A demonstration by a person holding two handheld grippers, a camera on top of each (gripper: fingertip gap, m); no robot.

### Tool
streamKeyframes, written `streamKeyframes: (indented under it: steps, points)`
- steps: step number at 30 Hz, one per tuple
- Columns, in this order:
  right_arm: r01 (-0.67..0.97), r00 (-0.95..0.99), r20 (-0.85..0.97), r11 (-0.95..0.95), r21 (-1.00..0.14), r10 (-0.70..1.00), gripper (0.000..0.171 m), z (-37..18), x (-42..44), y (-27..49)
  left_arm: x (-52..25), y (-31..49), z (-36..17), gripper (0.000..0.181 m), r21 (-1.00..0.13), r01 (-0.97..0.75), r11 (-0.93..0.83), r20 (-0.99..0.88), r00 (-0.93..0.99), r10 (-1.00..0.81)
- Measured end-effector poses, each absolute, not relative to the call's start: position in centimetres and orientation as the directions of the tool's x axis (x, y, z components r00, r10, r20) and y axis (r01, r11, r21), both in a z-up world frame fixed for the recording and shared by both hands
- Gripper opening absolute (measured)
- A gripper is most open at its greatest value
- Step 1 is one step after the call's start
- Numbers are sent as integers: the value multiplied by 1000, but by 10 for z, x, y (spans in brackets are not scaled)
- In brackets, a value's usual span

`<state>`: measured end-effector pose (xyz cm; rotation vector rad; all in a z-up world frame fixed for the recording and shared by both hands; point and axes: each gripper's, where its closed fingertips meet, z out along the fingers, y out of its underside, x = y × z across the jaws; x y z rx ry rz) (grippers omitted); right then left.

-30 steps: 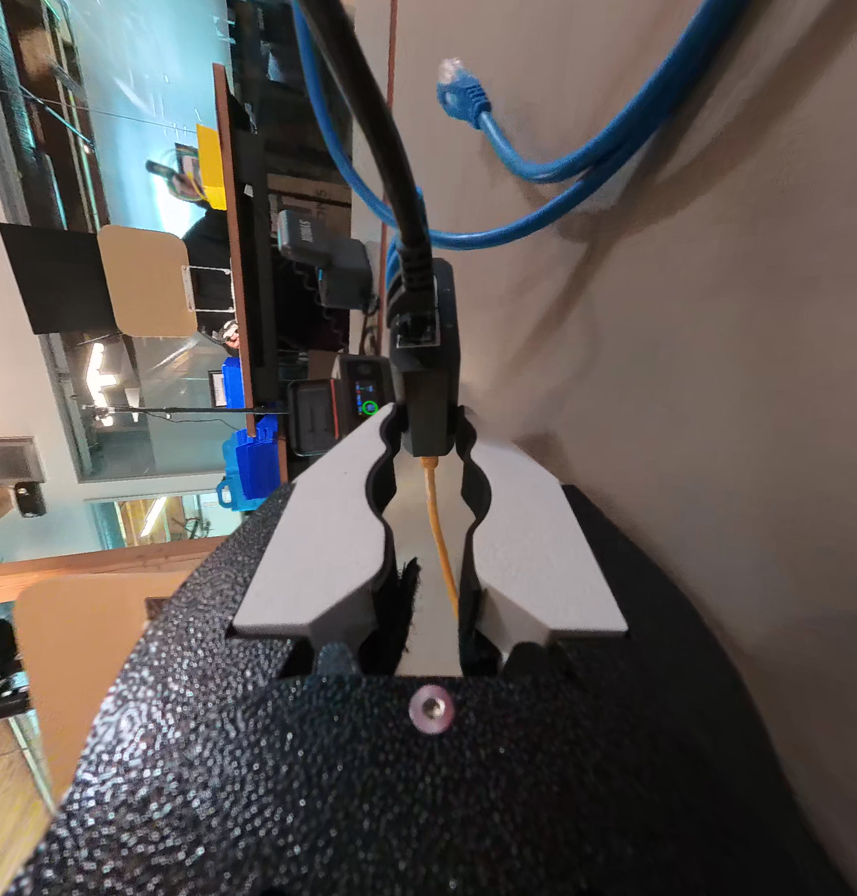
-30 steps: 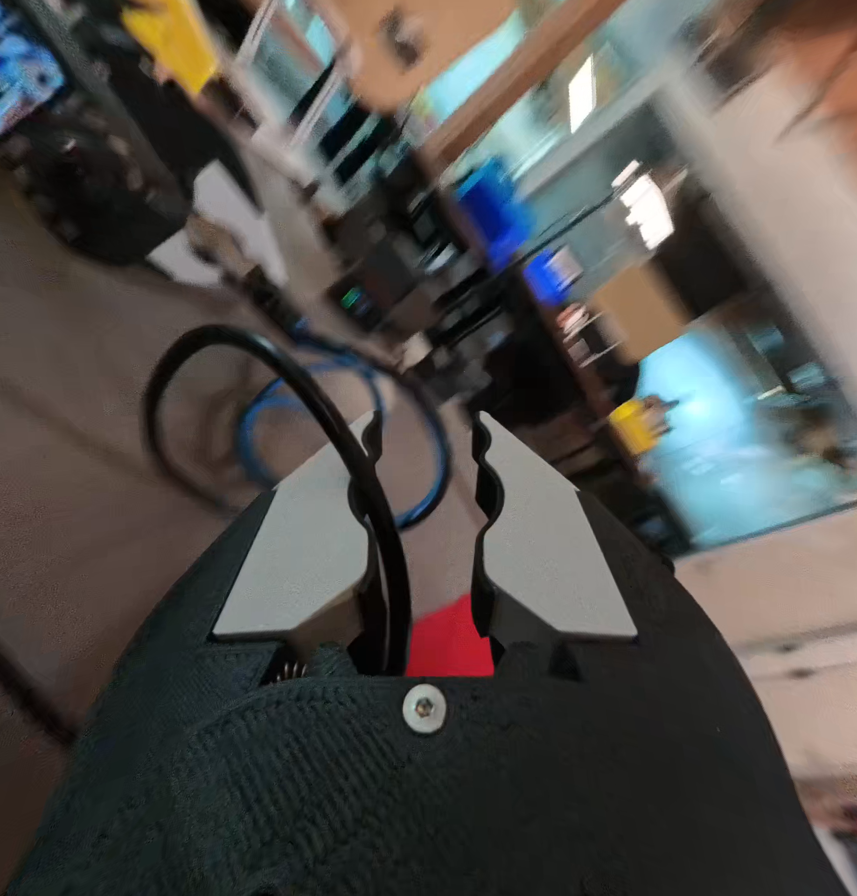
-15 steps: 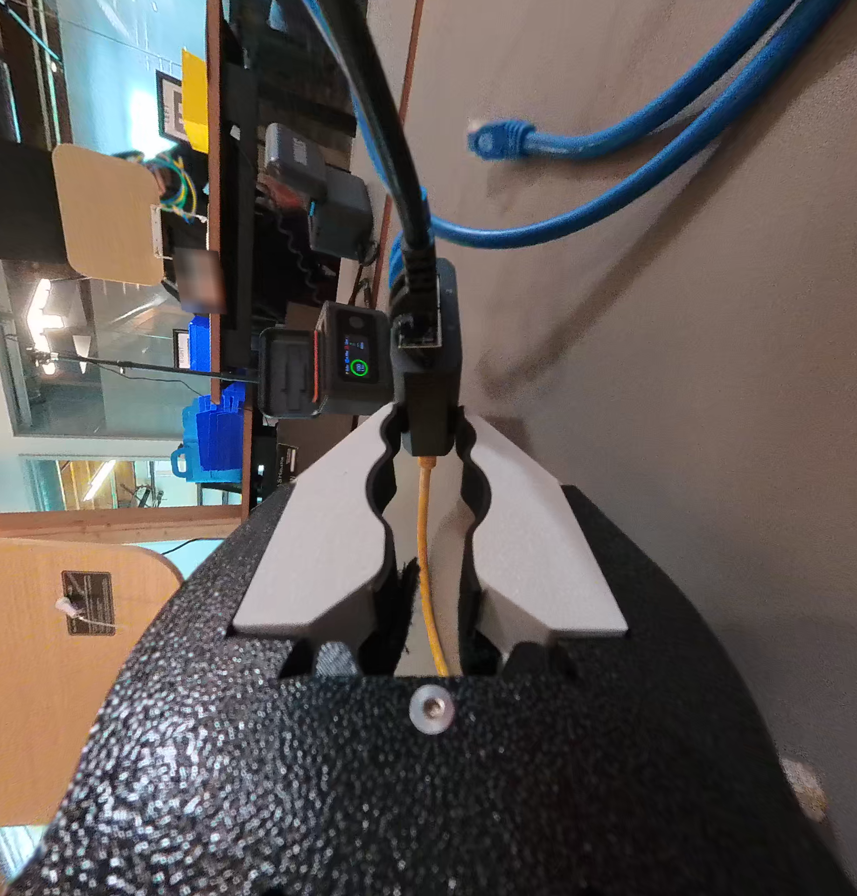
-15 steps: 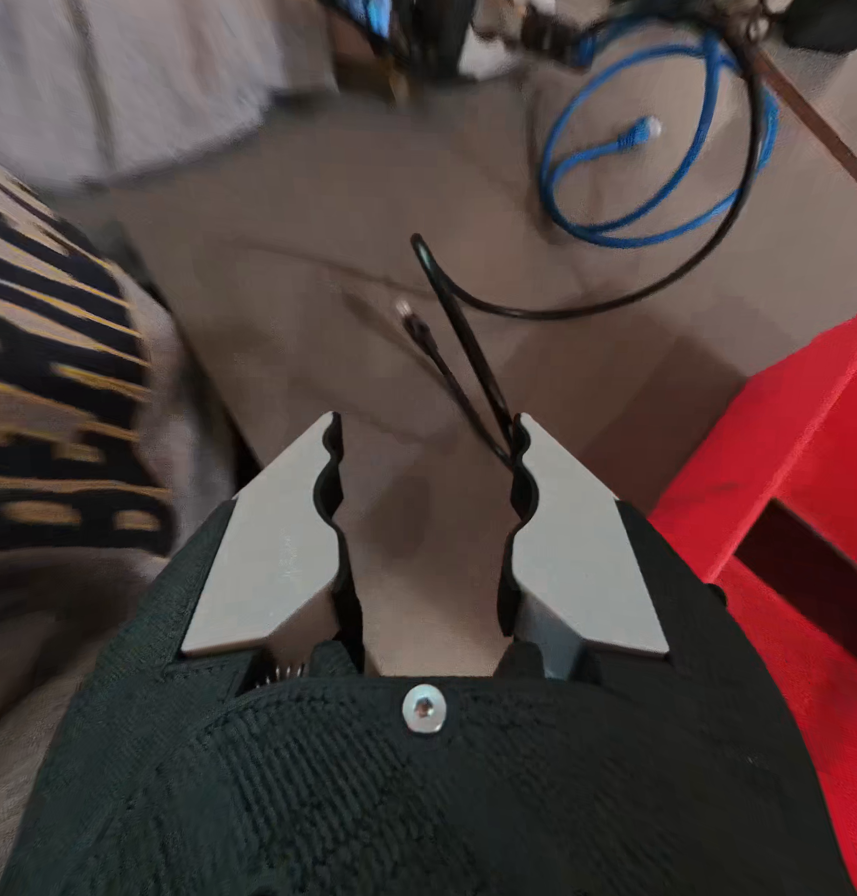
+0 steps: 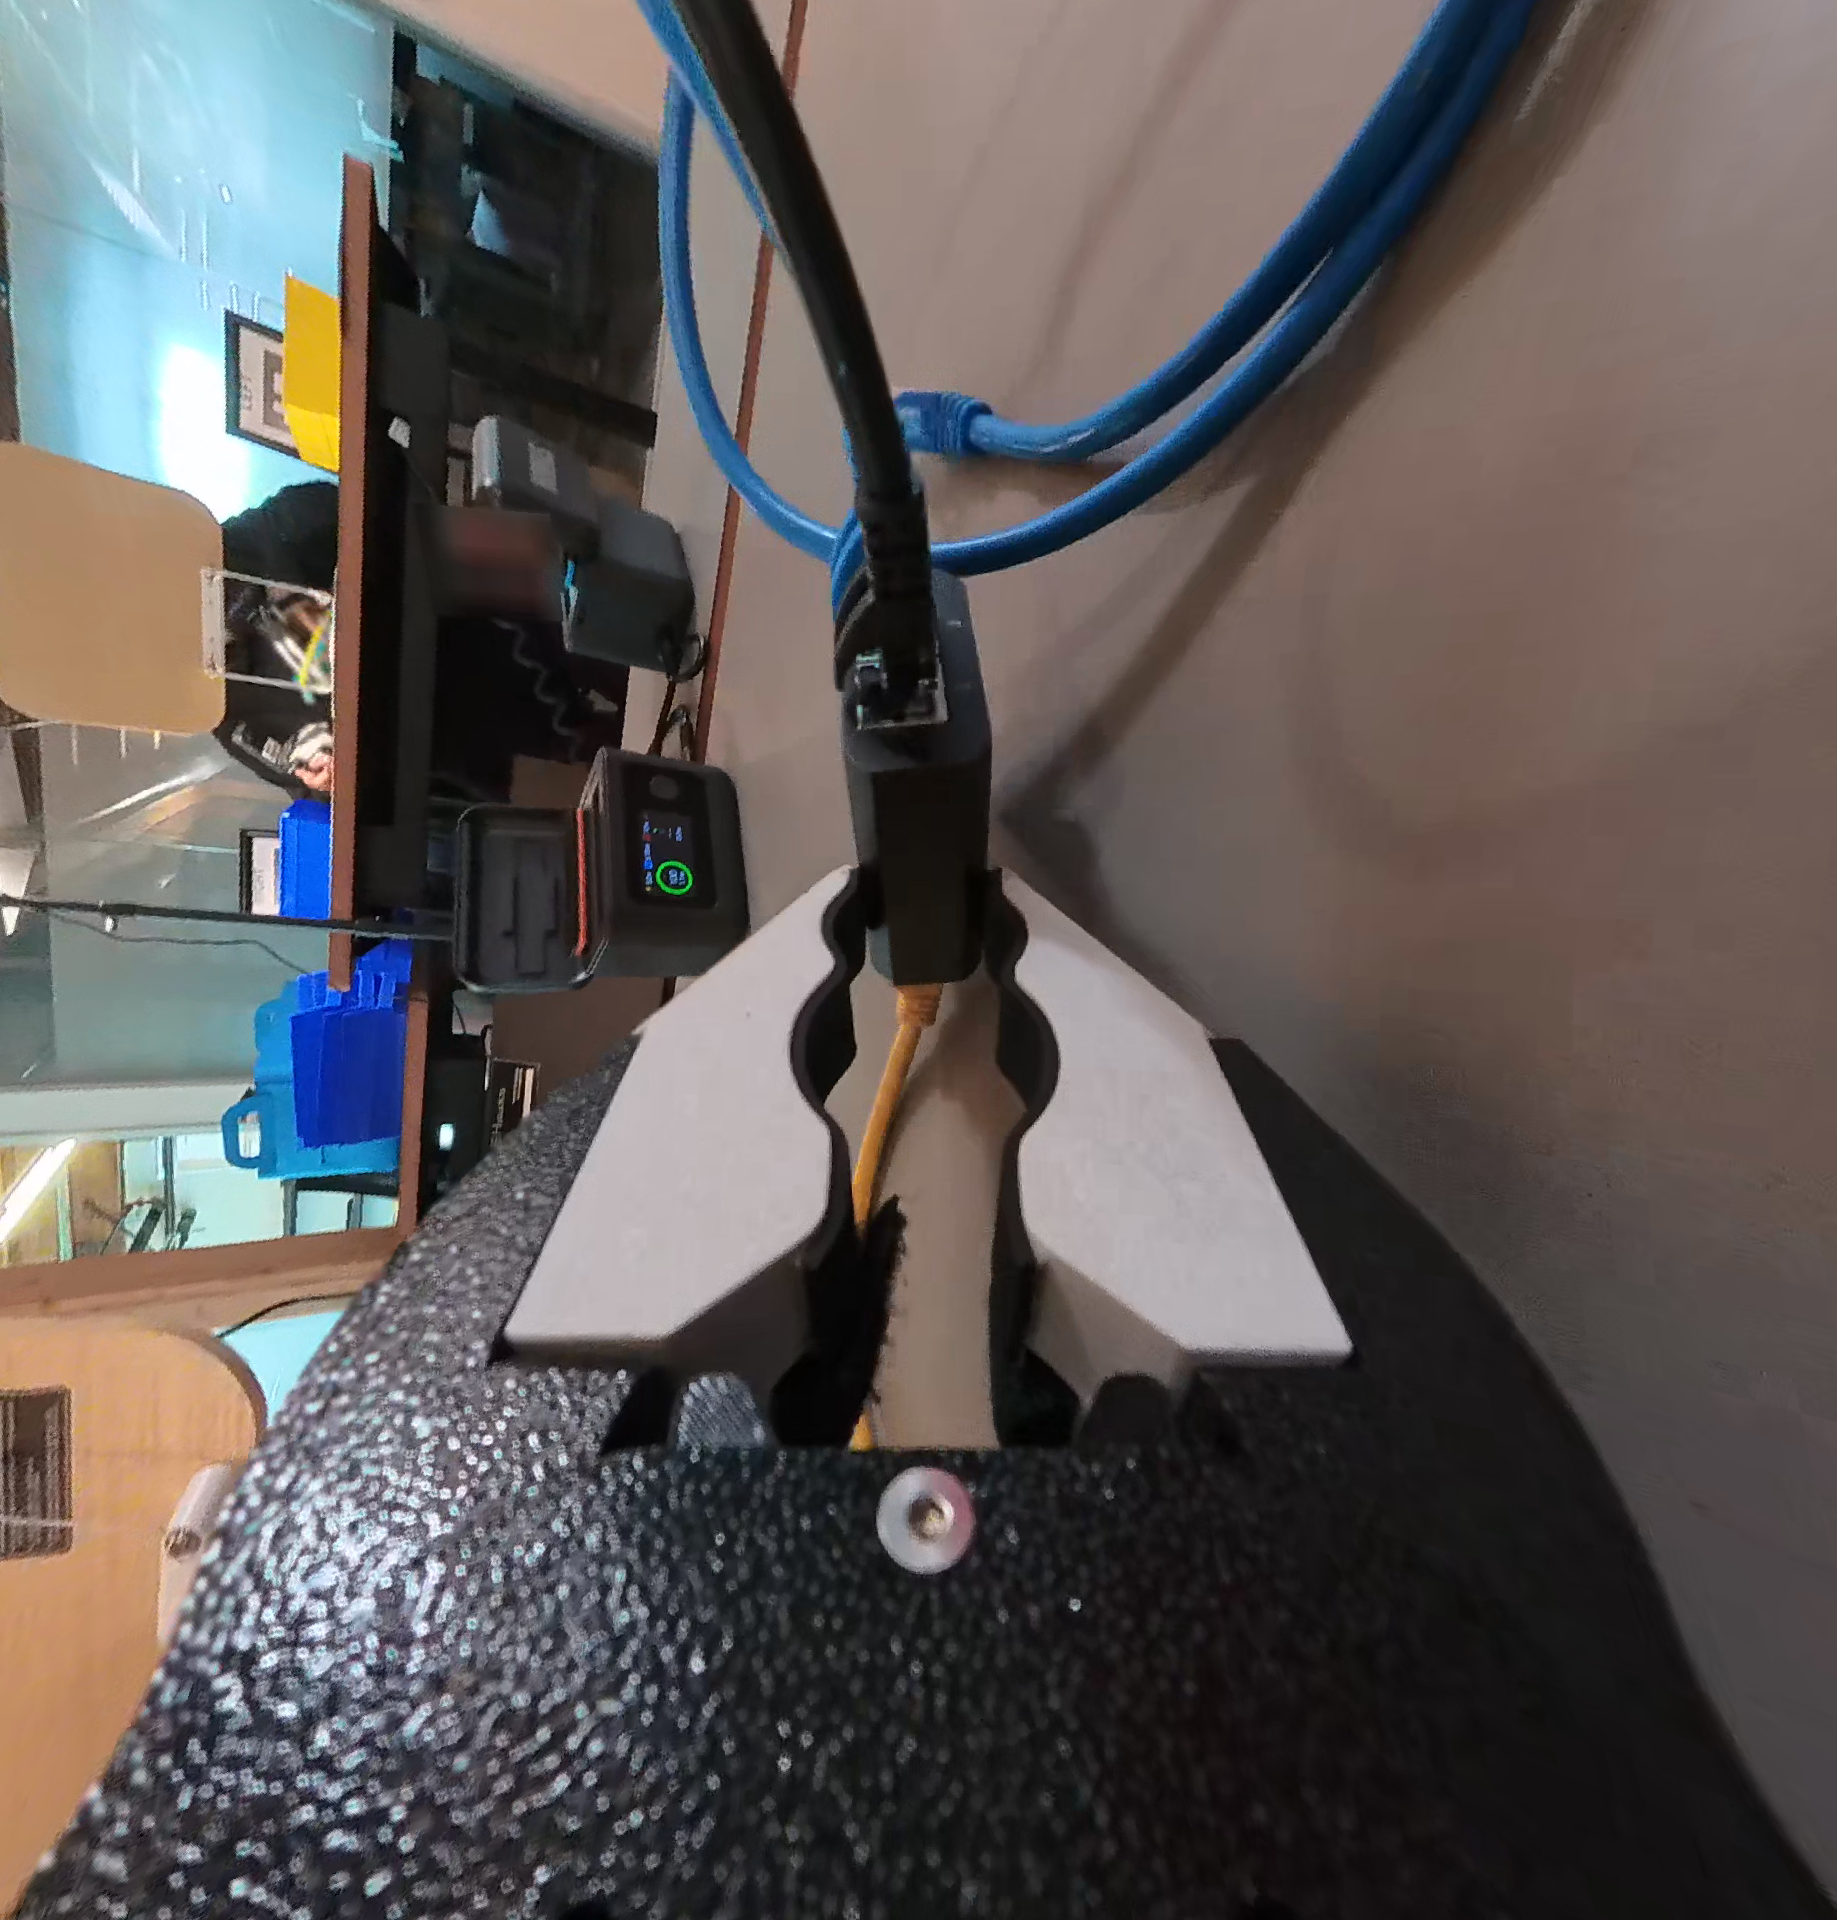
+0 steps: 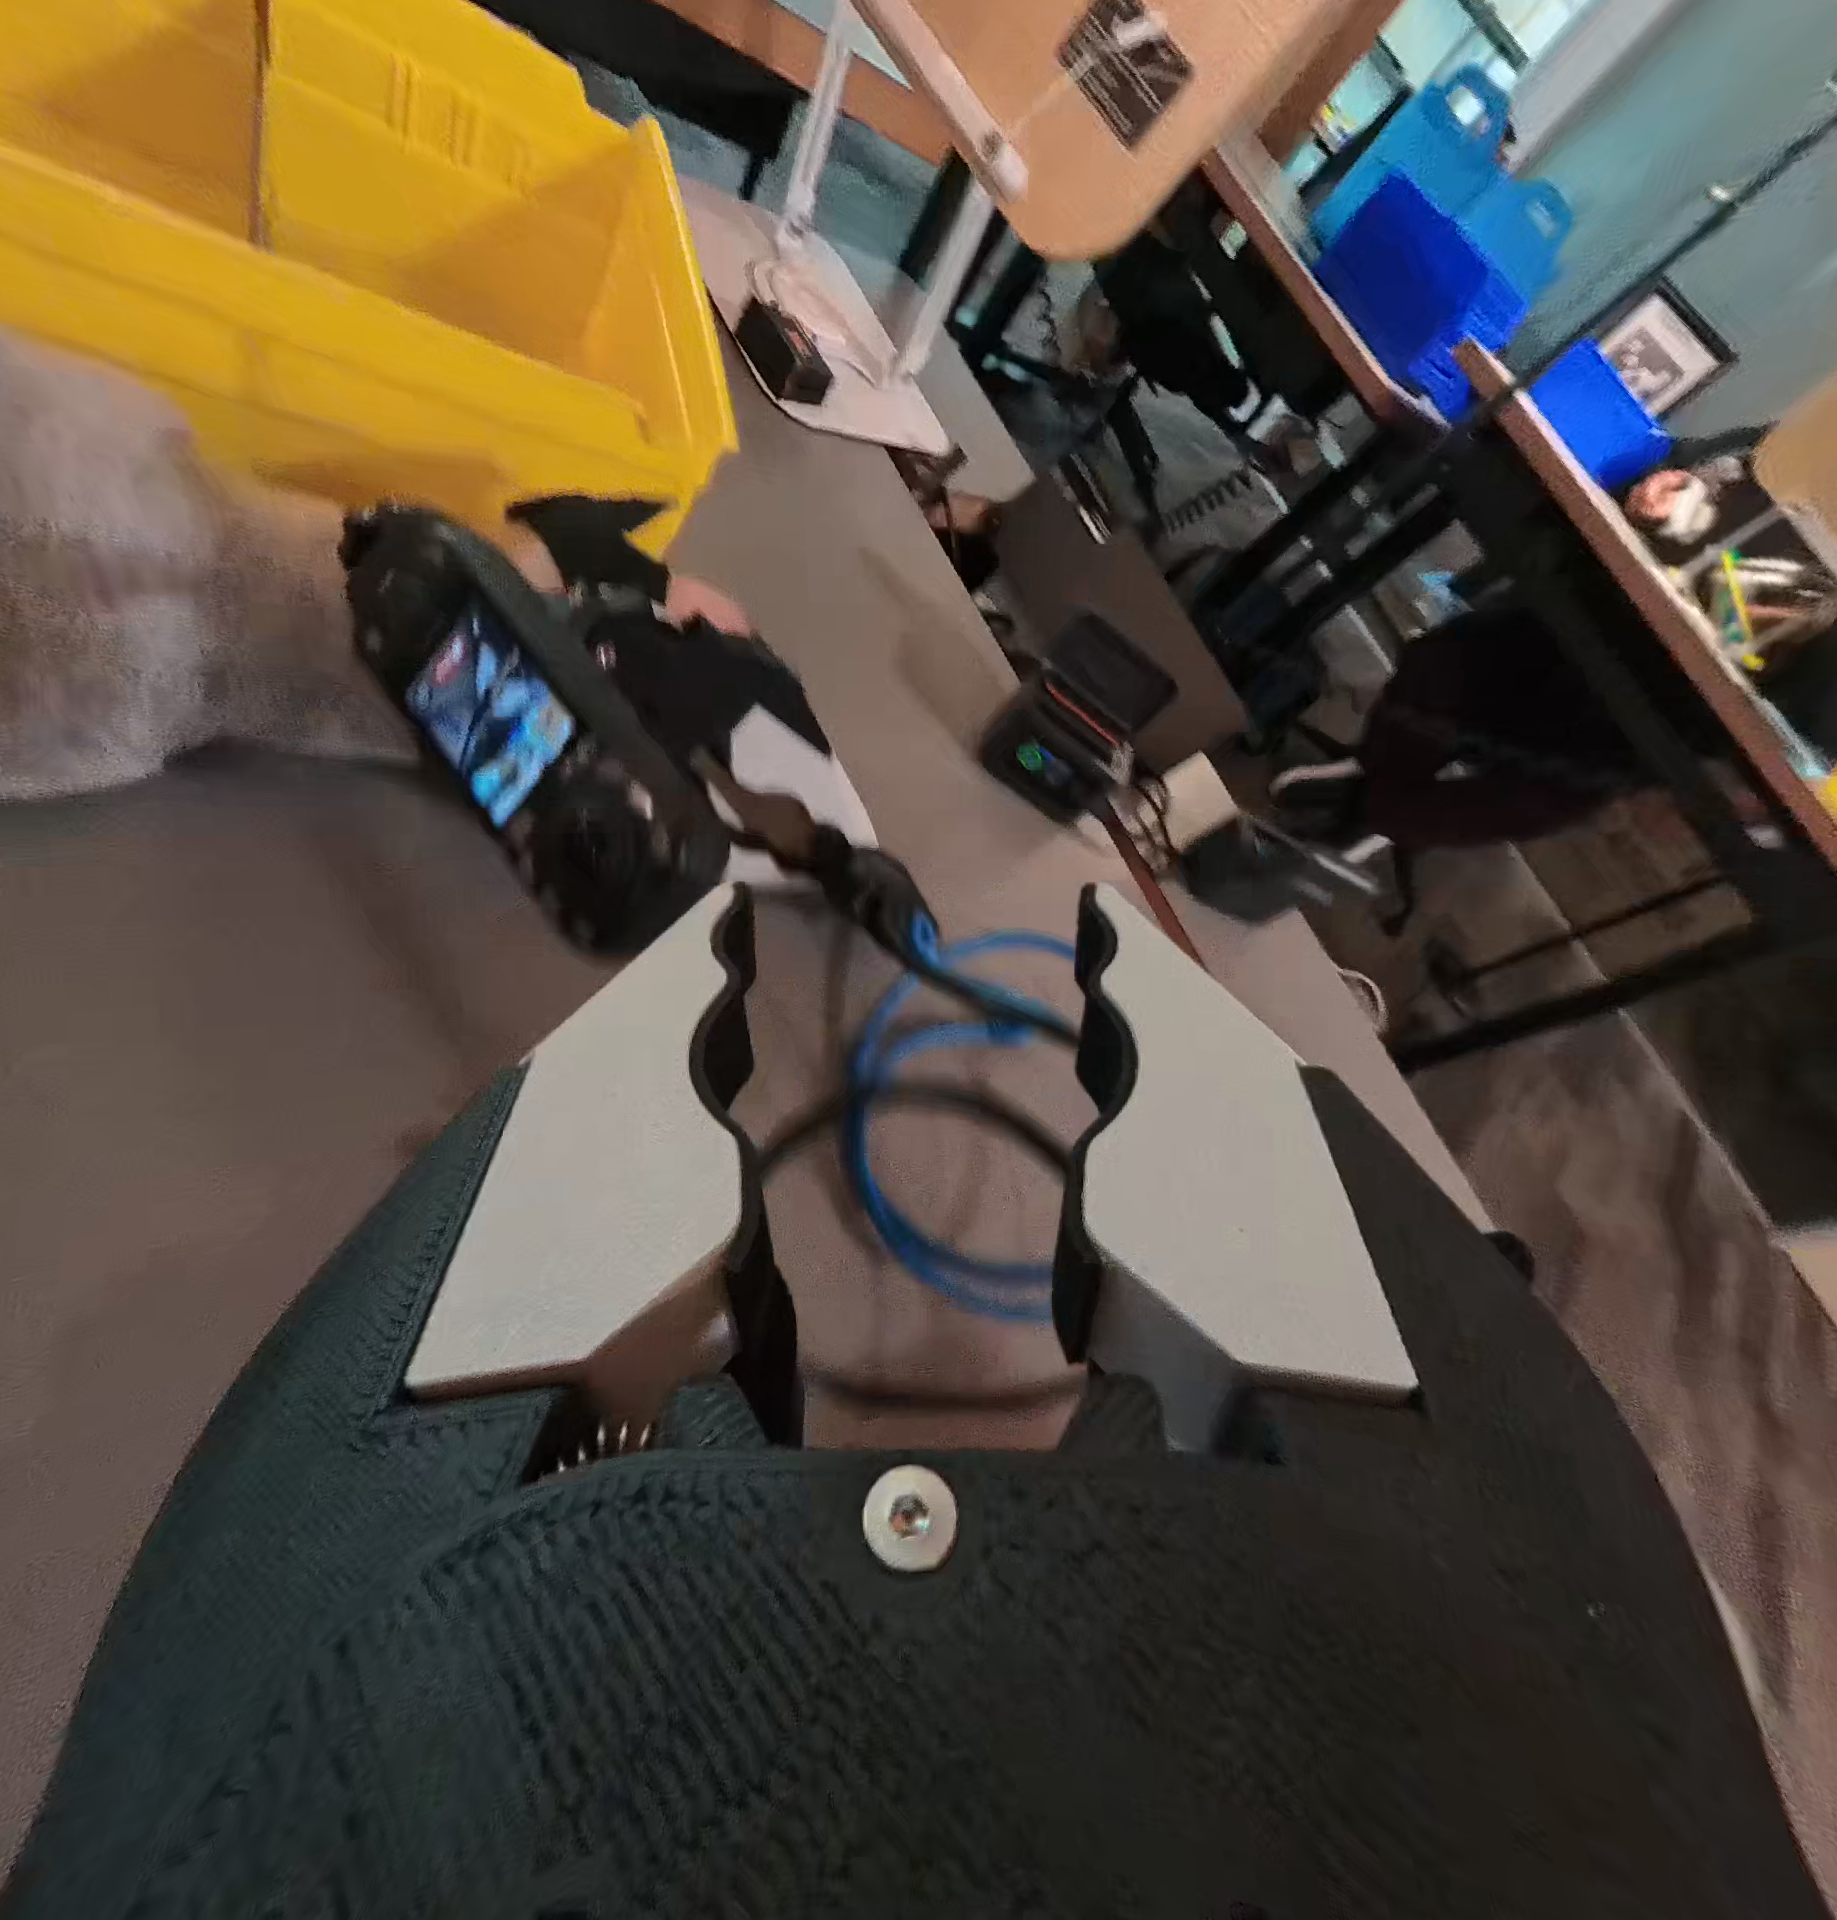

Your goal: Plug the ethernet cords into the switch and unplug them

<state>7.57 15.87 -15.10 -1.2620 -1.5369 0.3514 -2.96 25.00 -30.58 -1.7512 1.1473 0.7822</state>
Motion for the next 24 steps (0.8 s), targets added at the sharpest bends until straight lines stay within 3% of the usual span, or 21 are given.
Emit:
streamKeyframes:
  steps: [3,7,12,18,20,24]
  points:
    - [537,34,448,362,-762,893,59,-182,26,166,-23,246,-307,20,-323,-936,-140,-849,352,-394]
    - [606,-50,480,409,-683,876,58,-237,9,195,-18,242,-308,21,-335,-939,-74,-841,334,-425]
    - [570,-88,724,630,-527,684,53,-253,4,207,-17,237,-308,21,-385,-922,-34,-822,360,-442]
    - [603,45,866,677,-421,498,39,-275,14,221,-10,232,-308,20,-385,-923,25,-830,334,-446]
    - [629,23,928,716,-302,371,35,-275,17,222,-7,232,-309,21,-353,-934,50,-847,296,-441]
    - [673,-55,940,707,-215,338,27,-286,15,225,-10,230,-309,21,-298,-952,68,-871,242,-427]
